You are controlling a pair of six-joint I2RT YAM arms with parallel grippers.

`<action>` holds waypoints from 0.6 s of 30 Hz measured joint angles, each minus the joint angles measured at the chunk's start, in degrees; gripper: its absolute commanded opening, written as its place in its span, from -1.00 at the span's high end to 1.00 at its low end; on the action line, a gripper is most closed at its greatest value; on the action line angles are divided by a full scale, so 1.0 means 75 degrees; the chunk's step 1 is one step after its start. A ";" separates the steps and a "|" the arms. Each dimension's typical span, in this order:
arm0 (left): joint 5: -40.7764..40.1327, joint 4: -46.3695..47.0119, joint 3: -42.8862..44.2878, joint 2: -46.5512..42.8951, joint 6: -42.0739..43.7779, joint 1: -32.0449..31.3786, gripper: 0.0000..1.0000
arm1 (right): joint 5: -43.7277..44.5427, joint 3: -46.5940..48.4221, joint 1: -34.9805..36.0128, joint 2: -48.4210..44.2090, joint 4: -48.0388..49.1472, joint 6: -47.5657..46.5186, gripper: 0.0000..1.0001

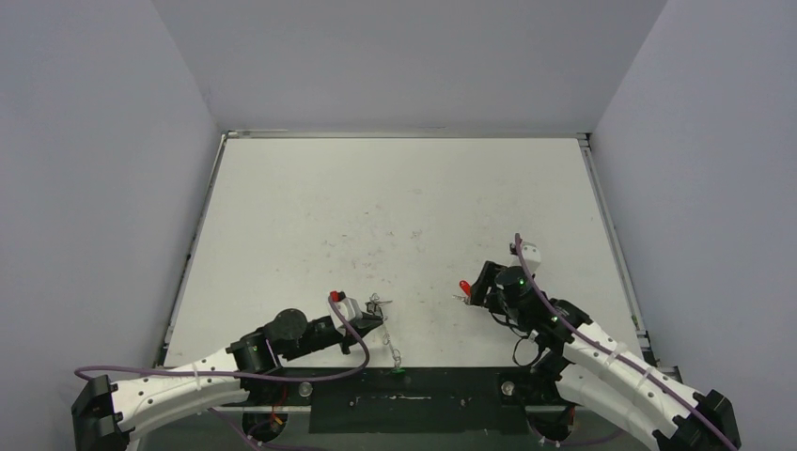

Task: Put the keys on the keyring
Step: Pick up the key from the center of the board.

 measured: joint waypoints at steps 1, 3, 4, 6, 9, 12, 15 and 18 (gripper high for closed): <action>0.0000 0.0000 0.0000 0.0000 -0.0006 0.0000 1.00 | 0.0157 -0.0009 -0.0012 -0.0090 -0.0306 0.0143 -0.21; 0.0003 0.0003 0.0000 0.0000 -0.0012 0.0000 1.00 | 0.0434 -0.0015 -0.0044 -0.0166 -0.0691 0.0376 -0.20; 0.0003 0.0003 0.0000 0.0000 -0.0012 0.0000 1.00 | 0.0516 -0.0029 -0.0055 -0.0146 -0.0775 0.0469 -0.18; 0.0003 0.0003 0.0000 0.0000 -0.0017 0.0000 1.00 | 0.0612 -0.0044 -0.0090 0.0029 -0.0851 0.0565 -0.15; 0.0006 0.0000 0.0000 0.0000 -0.0038 0.0000 1.00 | 0.0612 -0.0047 -0.0122 0.0641 -0.0708 0.0606 0.08; 0.0006 -0.0012 0.0006 -0.0003 -0.0061 0.0000 1.00 | 0.0519 -0.0047 -0.0154 0.1416 -0.0443 0.0527 0.09; 0.0006 -0.0061 0.0015 -0.0023 -0.0076 0.0000 1.00 | 0.0414 -0.0035 -0.0216 0.1830 -0.0242 0.0431 0.04; 0.0006 -0.0087 0.0015 -0.0067 -0.0117 0.0000 1.00 | 0.0306 0.0009 -0.0300 0.2060 -0.0009 0.0350 -0.08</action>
